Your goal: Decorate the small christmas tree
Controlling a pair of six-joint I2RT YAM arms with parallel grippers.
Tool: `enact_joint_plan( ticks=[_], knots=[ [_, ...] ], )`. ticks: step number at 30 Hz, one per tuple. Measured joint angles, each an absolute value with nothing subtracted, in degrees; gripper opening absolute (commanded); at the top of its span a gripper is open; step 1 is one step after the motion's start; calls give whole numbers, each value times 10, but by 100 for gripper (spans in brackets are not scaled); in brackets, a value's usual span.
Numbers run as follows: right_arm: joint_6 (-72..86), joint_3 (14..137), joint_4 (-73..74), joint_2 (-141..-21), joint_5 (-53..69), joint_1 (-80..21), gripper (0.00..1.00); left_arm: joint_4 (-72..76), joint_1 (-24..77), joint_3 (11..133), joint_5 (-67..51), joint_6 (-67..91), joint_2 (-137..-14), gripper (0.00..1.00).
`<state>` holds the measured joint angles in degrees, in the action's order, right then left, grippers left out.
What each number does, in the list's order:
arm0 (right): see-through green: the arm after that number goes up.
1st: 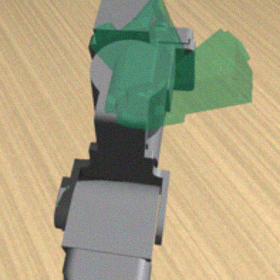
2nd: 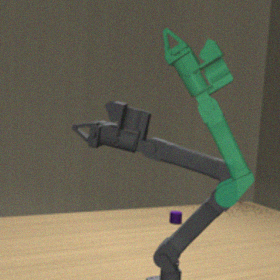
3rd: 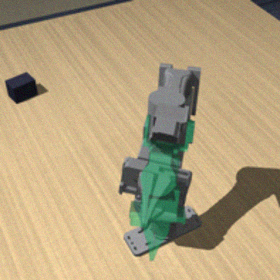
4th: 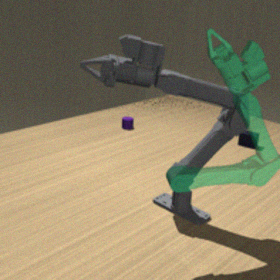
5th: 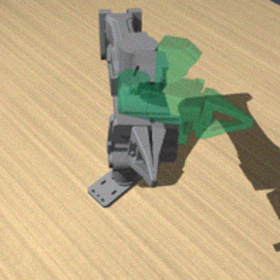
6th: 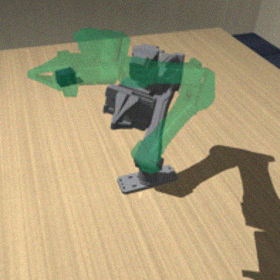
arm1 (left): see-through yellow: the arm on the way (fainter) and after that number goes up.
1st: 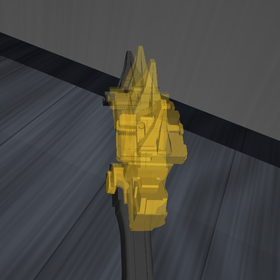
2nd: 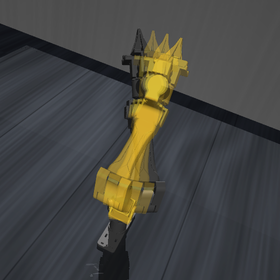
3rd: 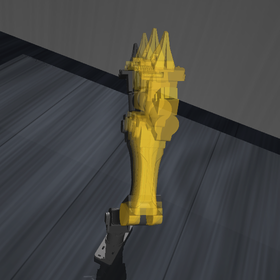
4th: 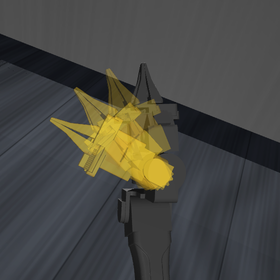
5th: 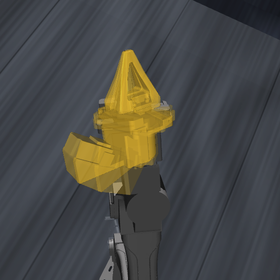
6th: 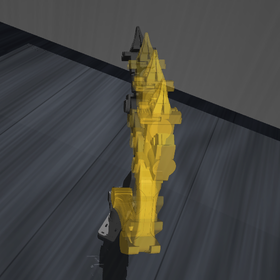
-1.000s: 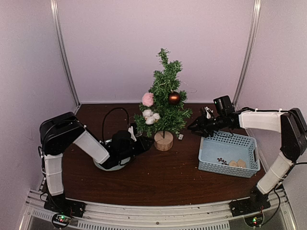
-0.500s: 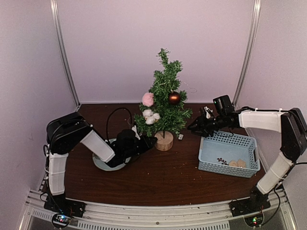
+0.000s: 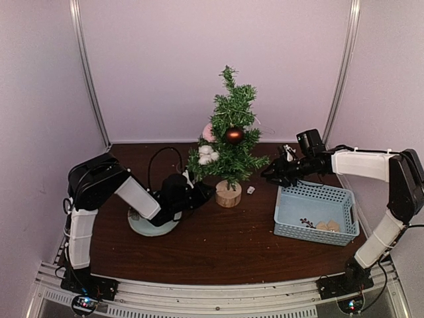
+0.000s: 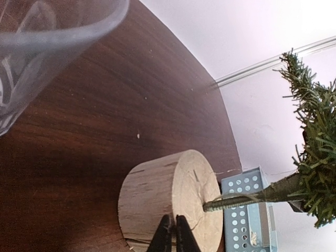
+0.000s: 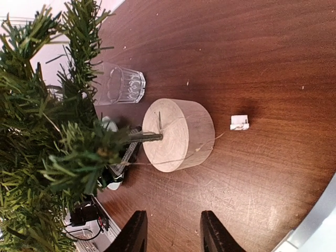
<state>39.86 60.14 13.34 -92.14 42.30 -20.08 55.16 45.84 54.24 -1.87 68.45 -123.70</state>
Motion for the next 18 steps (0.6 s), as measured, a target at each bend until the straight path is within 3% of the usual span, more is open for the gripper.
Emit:
enact_joint_plan(
  ticks=[18],
  knots=[
    [361, 667, 157, -958, 426, -157, 36, 474, 419, 659, -132, 644, -1287, 3]
  ],
)
